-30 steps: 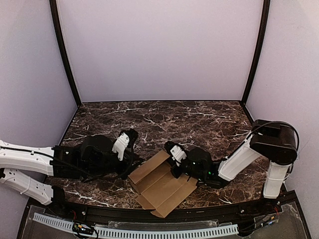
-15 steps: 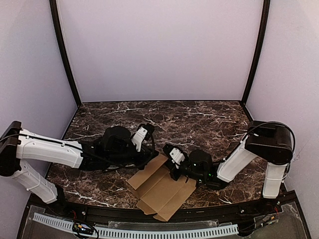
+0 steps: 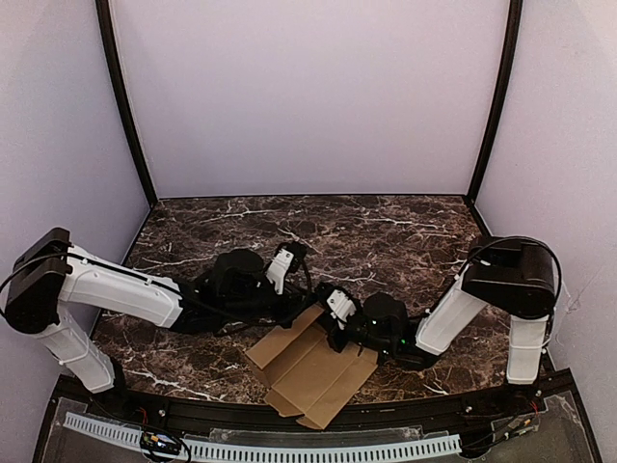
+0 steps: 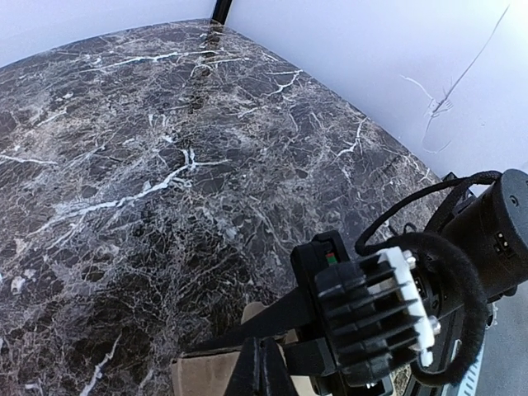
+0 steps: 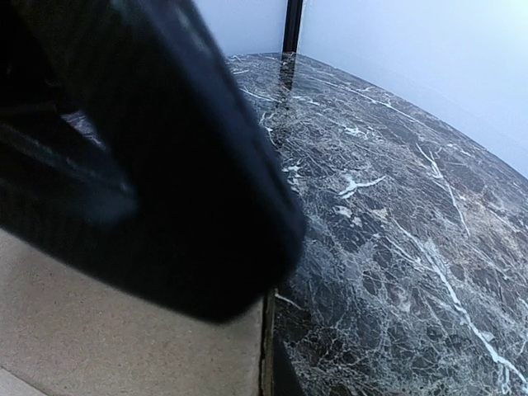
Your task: Fold the paper box
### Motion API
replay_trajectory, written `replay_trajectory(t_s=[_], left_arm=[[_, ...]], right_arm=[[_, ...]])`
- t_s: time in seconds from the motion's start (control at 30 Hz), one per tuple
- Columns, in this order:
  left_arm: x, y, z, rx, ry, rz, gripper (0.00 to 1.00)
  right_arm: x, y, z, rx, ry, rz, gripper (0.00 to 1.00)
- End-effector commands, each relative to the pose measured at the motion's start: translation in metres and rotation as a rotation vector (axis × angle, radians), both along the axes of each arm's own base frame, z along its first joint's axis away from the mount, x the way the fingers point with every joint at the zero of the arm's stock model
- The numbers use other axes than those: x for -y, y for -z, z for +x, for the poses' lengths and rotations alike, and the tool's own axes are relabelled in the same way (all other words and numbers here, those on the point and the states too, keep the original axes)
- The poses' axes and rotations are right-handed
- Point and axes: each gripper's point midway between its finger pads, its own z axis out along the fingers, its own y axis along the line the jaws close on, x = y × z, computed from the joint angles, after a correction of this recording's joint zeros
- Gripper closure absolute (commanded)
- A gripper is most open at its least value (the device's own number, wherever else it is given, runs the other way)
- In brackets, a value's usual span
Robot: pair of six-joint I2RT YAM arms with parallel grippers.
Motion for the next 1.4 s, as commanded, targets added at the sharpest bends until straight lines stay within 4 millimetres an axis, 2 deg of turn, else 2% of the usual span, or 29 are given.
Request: replay_trajectory(t_s=[0.0,0.1,0.33,0.5,0.73,0.97,1.2,1.37], left_arm=[[0.004,0.013,0.000,-0.041,0.004,-0.023,0.99],[0.005,0.025,-0.001,-0.065,0.006,-0.011,0.99],[0.002,0.042,0.001,-0.078,-0.014,0.014,0.99],[0.001,0.049,0.001,-0.088,-0.022,0.015,0.99],[0.002,0.053,0.001,-0.094,-0.024,0.015,0.99],[0.003,0.052,0.001,-0.094,-0.020,0.010,0.99],[0.004,0.053,-0.001,-0.104,-0.014,0.005,0.99],[0.005,0.054,-0.001,-0.111,-0.013,0.003,0.99]], right_arm=[[-0.008,-0.003,-0.002,0.001,-0.009,0.035,1.00],[-0.009,-0.002,-0.003,0.003,-0.005,0.033,1.00],[-0.012,-0.001,-0.007,0.003,-0.013,0.031,0.86],[-0.011,0.002,-0.012,0.000,-0.017,0.024,0.76],[-0.005,0.010,-0.014,-0.030,0.008,0.027,0.71],[-0.001,0.019,-0.010,-0.040,0.045,0.016,0.74],[-0.003,0.014,-0.007,-0.028,0.050,0.030,0.90],[-0.008,0.011,-0.005,-0.025,0.038,0.037,0.95]])
